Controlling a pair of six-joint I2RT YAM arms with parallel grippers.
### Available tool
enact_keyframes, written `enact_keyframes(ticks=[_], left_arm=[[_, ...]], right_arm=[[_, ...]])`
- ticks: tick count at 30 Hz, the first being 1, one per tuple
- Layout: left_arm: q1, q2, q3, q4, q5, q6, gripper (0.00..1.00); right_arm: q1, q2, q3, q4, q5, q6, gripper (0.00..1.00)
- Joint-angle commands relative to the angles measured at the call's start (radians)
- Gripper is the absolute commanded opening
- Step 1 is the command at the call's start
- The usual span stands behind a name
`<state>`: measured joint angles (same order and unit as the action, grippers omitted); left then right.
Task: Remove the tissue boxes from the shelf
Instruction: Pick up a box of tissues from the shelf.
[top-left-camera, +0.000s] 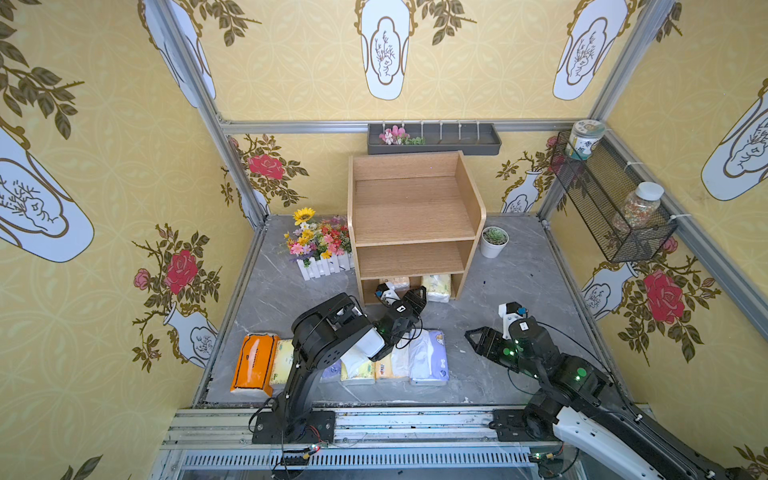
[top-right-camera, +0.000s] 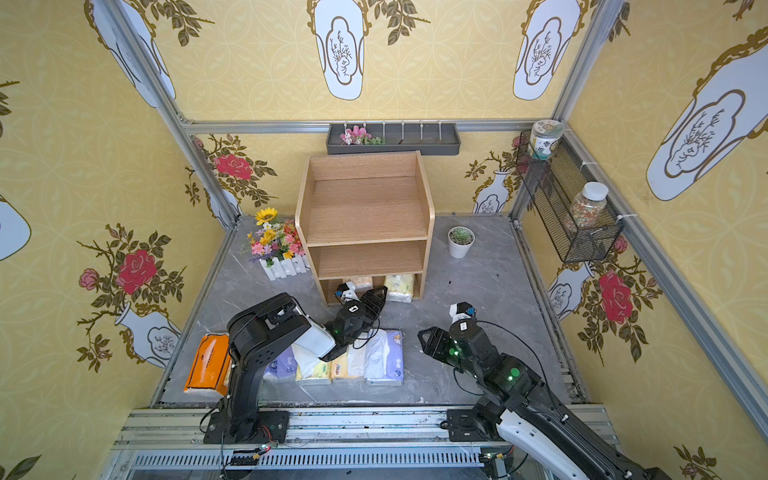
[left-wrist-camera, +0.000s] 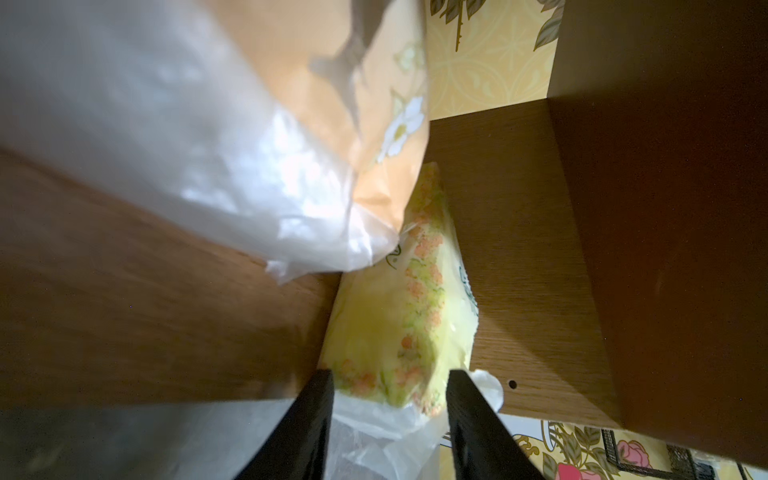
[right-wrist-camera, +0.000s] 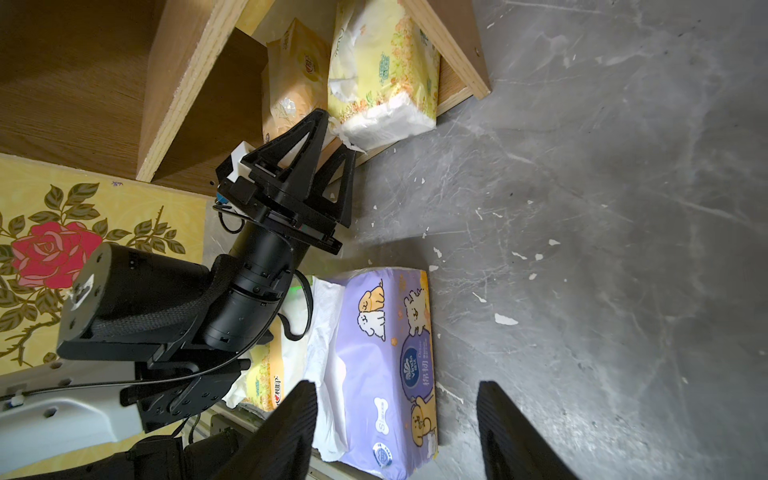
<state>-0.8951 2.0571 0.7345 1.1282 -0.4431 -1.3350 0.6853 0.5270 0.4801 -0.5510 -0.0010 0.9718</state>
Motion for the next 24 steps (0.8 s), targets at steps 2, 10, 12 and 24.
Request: enact_keyframes(ticks=[2,10,12,24], left_arm=[[0.000,-0.001,-0.008,0.006,-0.023,0.008,0.47],[-0.001,0.008,-0.001,0.022,-0.046,0.038,0.49],[-0.001,0.018,0.012,0.021,-0.046,0.045,0.52],[0.008,0.086,0.060,0.021,-0.022,0.041,0.48]], right_arm=[[-0.004,-0.001,0.010,0.008,0.002,-0.008,0.65],[-0.011,0.004,0.009,0.009,0.000,-0.011,0.65],[-0.011,0.003,0.009,0.008,0.001,-0.012,0.65],[-0.019,-0.001,0.009,-0.002,-0.006,-0.015,0.65]])
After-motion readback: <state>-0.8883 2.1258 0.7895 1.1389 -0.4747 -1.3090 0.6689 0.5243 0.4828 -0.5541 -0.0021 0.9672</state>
